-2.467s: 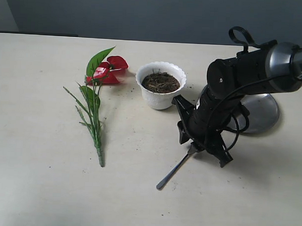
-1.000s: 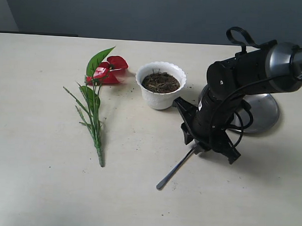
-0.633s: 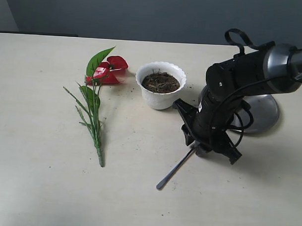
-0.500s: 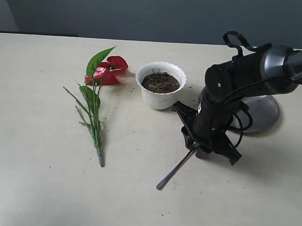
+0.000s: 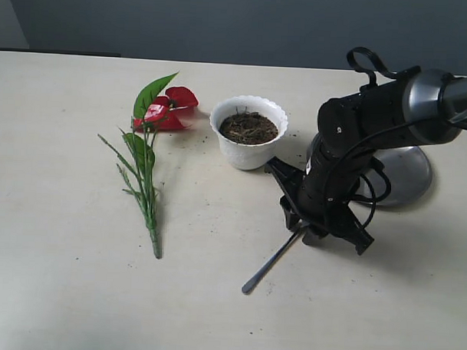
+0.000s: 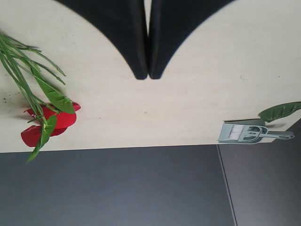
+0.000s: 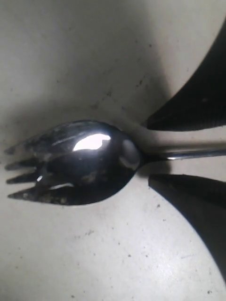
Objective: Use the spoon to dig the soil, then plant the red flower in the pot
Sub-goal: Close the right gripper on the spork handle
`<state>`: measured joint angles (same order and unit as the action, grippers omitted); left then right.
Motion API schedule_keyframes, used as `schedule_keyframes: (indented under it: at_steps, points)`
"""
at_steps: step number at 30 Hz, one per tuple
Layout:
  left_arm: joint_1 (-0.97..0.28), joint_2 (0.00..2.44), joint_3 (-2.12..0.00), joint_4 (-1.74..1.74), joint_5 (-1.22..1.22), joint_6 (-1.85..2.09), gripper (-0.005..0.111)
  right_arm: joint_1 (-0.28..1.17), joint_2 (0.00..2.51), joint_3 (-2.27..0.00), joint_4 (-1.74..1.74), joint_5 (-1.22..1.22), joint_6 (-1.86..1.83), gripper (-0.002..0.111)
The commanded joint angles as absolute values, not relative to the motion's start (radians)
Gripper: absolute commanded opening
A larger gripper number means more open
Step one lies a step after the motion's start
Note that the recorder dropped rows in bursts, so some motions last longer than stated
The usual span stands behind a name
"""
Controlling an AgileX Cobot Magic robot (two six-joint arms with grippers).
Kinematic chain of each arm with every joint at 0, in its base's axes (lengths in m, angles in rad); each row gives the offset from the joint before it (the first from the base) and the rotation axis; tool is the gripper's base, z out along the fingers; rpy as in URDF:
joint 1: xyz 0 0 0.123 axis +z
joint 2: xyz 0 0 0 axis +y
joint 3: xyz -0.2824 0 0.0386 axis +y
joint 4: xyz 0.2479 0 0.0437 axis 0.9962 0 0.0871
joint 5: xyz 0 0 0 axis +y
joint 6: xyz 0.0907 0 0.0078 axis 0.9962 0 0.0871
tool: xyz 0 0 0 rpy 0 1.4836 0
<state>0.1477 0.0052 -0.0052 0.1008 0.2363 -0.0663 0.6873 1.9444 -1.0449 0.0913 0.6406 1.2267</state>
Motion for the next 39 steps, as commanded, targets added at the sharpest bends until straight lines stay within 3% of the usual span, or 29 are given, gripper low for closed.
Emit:
schedule_keyframes:
  at_steps: [1,27,35,39]
  points:
    - [0.148,0.000,0.000,0.099,0.238,-0.068,0.000,0.689,1.963,-1.042,0.110,0.627,1.222,0.031]
    - [0.148,0.000,0.000,0.099,0.238,-0.068,0.000,0.689,1.985,-1.042,0.143,0.669,1.172,0.031]
    - [0.148,0.000,0.000,0.099,0.238,-0.068,0.000,0.689,1.985,-1.042,0.165,0.669,1.121,0.008]
    - [0.148,0.000,0.000,0.099,0.238,-0.068,0.000,0.689,1.985,-1.042,0.166,0.663,1.109,0.012]
